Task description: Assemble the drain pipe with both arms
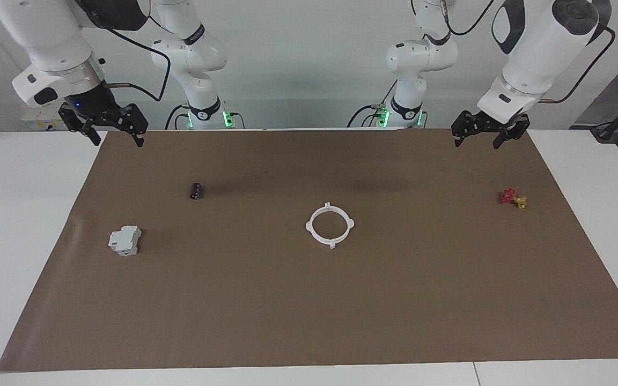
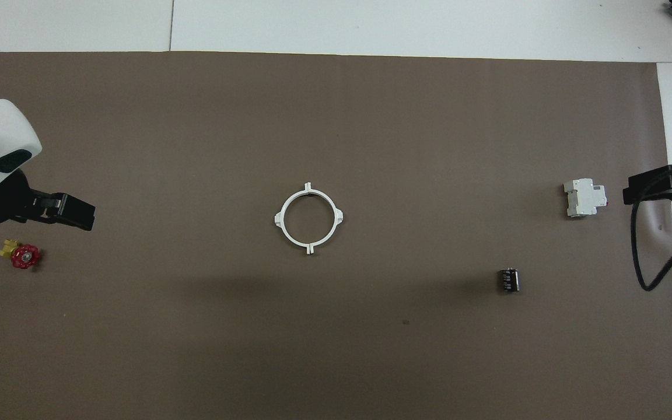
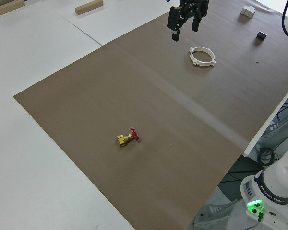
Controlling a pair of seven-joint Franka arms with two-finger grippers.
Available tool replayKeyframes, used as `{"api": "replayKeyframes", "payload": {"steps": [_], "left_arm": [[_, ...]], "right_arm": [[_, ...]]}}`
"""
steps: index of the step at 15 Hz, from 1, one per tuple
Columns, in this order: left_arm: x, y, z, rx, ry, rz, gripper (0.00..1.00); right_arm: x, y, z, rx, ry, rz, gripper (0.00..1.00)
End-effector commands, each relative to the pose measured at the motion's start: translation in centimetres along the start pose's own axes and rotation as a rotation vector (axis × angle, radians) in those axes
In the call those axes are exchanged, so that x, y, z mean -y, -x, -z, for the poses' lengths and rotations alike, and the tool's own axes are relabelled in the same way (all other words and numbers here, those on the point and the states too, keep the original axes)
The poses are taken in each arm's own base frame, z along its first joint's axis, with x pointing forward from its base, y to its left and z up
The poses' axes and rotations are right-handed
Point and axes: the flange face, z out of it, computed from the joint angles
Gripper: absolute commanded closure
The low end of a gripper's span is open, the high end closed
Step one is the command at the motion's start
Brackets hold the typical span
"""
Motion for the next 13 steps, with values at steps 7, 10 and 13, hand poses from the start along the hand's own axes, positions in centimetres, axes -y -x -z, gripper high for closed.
{"api": "replayKeyframes", "payload": {"steps": [7, 10, 13], "left_arm": [[0.5, 0.7, 1.0, -0.014, 0.003, -0.061, 0.0], [-0.7, 0.7, 1.1, -0.018, -0.002, -0.084, 0.0], [-0.7, 0.6, 1.0, -0.017, -0.002, -0.087, 0.0]], "right_arm": [[-0.2, 0.1, 0.1, 0.006, -0.015, 0.008, 0.0], [-0.2, 0.1, 0.1, 0.006, -0.015, 0.008, 0.0], [-0.2, 0.1, 0.1, 0.006, -0.015, 0.008, 0.0]]}}
